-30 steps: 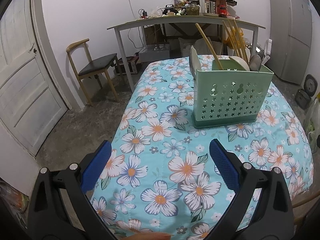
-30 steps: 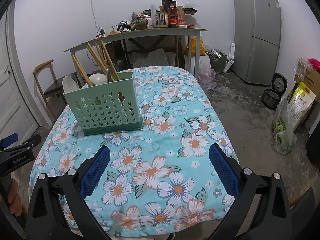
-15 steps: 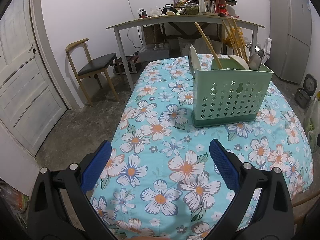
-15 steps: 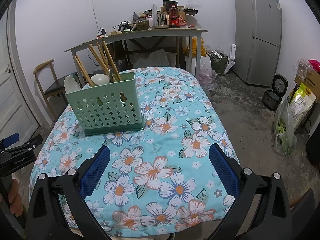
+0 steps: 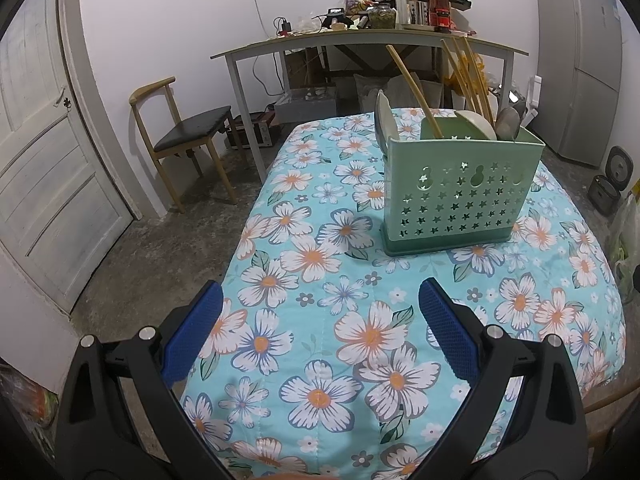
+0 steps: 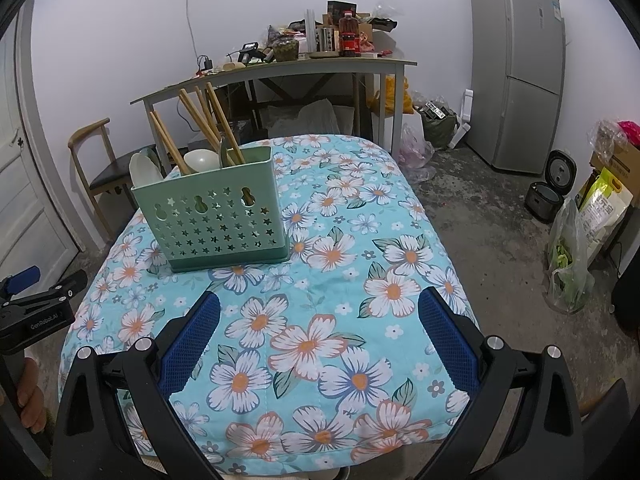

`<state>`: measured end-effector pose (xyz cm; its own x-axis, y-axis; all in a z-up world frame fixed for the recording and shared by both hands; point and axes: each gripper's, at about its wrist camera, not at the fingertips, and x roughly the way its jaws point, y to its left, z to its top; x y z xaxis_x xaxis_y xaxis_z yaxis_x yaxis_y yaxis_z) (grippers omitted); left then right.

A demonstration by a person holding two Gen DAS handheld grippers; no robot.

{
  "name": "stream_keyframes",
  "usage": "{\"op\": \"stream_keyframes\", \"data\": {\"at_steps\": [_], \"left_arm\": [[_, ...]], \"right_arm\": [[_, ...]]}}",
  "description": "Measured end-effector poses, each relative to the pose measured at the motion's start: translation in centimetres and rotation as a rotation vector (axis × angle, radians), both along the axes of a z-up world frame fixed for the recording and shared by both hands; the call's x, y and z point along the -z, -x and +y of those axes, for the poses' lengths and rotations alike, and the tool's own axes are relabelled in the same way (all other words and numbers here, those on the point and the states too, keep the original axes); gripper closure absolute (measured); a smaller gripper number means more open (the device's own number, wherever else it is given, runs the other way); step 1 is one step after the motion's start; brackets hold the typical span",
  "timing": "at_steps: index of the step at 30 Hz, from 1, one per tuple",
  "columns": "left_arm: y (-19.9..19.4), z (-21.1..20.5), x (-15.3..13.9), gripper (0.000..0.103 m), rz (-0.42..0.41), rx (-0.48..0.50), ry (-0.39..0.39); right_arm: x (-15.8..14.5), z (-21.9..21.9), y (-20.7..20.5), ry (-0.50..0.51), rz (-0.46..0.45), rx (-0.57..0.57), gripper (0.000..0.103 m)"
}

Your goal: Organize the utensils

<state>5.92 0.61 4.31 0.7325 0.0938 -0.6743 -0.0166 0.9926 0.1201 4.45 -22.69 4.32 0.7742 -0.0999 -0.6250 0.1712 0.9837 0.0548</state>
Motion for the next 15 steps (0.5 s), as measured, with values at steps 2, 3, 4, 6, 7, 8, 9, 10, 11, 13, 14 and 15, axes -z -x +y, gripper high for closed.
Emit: {"op": "stream_keyframes", "data": {"at_steps": [2, 3, 4, 6, 7, 8, 9, 10, 11, 13, 14, 15], "left_arm": [[-0.01, -0.08, 0.01, 0.008, 0.000, 0.001, 0.000], [-0.01, -0.08, 0.01, 0.008, 0.000, 0.002, 0.000], [0.01, -0.08, 0.01, 0.008, 0.000, 0.002, 0.000], [0.04, -0.08, 0.02, 0.008, 0.000, 0.002, 0.000], [0.00, -0.08, 0.01, 0.008, 0.000, 0.002, 0.000], [0.03, -0.08, 0.01, 0.008, 0.000, 0.001, -0.001], [0.03, -0.09, 0.02, 0.008, 0.002, 0.002, -0.001], [0.01, -0.08, 0.00, 0.008, 0.001, 0.001, -0.001], [0.05, -0.09, 0.00, 0.008, 0.001, 0.002, -0.001], [0.00, -0.15, 0.00, 0.008, 0.002, 0.002, -0.001], [0.00, -0.15, -0.01, 0.008, 0.002, 0.003, 0.000], [0.06, -0.16, -0.01, 0.008, 0.002, 0.003, 0.000]], "right_arm": [[-0.01, 0.03, 0.00, 0.000, -0.001, 0.000, 0.007], [0.01, 0.01, 0.01, 0.000, -0.001, 0.000, 0.007], [-0.04, 0.03, 0.00, 0.001, -0.001, -0.001, 0.006], [-0.17, 0.10, -0.07, 0.002, -0.003, -0.003, 0.007], [-0.23, 0.16, -0.10, 0.003, -0.003, -0.005, 0.007], [-0.28, 0.20, -0.12, 0.003, -0.004, -0.005, 0.006], [-0.33, 0.24, -0.14, 0.003, -0.003, -0.006, 0.006], [-0.34, 0.23, -0.15, 0.002, -0.002, -0.006, 0.006], [-0.34, 0.24, -0.12, 0.003, -0.003, -0.005, 0.006], [-0.33, 0.24, -0.11, 0.002, -0.004, -0.005, 0.006], [-0.35, 0.26, -0.13, 0.003, -0.003, -0.006, 0.006], [-0.32, 0.23, -0.10, 0.003, -0.004, -0.006, 0.007]]}}
